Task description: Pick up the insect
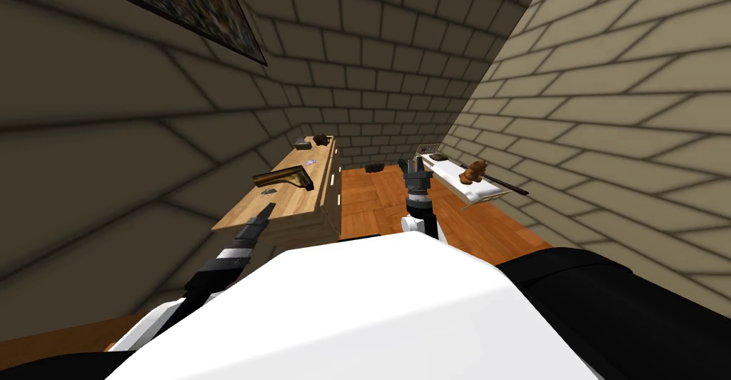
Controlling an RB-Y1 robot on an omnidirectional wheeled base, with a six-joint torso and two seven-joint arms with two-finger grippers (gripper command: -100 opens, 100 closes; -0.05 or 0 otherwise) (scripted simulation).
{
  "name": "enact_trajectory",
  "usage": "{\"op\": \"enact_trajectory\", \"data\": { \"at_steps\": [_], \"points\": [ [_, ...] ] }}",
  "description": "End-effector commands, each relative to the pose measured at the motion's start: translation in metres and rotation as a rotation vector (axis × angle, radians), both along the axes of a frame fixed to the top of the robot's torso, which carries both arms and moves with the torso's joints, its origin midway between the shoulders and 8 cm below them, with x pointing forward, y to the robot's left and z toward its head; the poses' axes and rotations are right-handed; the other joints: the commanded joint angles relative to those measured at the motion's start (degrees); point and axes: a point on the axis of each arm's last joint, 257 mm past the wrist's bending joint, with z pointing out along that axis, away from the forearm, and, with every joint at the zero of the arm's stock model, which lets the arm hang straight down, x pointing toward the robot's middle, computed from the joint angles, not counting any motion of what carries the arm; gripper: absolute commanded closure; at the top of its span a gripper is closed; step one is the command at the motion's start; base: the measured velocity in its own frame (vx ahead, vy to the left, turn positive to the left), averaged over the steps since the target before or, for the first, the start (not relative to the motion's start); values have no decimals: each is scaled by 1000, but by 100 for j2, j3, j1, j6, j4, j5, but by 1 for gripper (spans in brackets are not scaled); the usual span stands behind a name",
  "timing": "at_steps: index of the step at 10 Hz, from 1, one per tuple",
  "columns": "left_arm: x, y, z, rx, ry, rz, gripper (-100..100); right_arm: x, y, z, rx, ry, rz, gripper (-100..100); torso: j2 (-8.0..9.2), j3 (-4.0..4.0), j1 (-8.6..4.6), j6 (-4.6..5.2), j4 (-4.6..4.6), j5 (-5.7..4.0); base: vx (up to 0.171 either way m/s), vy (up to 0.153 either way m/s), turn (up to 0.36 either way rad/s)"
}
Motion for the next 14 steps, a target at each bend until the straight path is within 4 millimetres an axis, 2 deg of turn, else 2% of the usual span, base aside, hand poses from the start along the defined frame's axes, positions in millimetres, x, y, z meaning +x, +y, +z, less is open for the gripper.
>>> {"op": "enact_trajectory", "data": {
  "at_steps": [1,2,3,5,6,7,8,9,10,12,13,14],
  "points": [
    [-2,6,-10,20,35,-4,-100,0,0,0,0,0,0,0,0,0,0,0,0,0,75,-135,61],
    [-13,24,-27,50,99,4,-100,0,0,0,0,0,0,0,1,0,6,3,0,1,84,-150,90],
    [-12,24,-27,54,101,0,-100,0,0,0,0,0,0,0,-1,-1,3,0,0,1,73,-119,59],
    [-37,61,-57,108,225,21,-100,0,0,0,0,0,0,0,-7,-4,14,1,-1,3,133,-151,113],
    [-36,61,-56,120,231,12,-100,0,0,0,0,0,0,0,-25,-14,-4,-1,-5,0,134,-160,66],
    [-50,81,-69,143,291,26,-100,0,0,0,0,0,0,0,-23,-14,0,4,-6,-1,146,-126,79],
    [-49,81,-69,152,294,19,-100,0,0,0,0,0,0,0,-28,-16,11,2,-6,2,108,-99,49],
    [-62,101,-80,179,355,30,-100,0,0,0,0,0,0,0,-18,-12,22,4,-5,3,117,-105,67],
    [-62,101,-79,183,356,27,-100,0,0,0,0,0,0,0,-19,-11,22,2,-4,4,128,-72,59],
    [-88,139,-94,233,466,45,-100,0,0,0,0,0,0,0,-33,-19,32,2,-7,7,199,-92,114],
    [-89,142,-95,242,474,45,-100,0,0,0,0,0,0,0,-53,-31,28,2,-12,6,180,-96,47],
    [-99,156,-97,265,518,43,-100,0,0,0,0,0,0,0,-45,-28,28,6,-11,6,157,-103,66]
  ]
}}
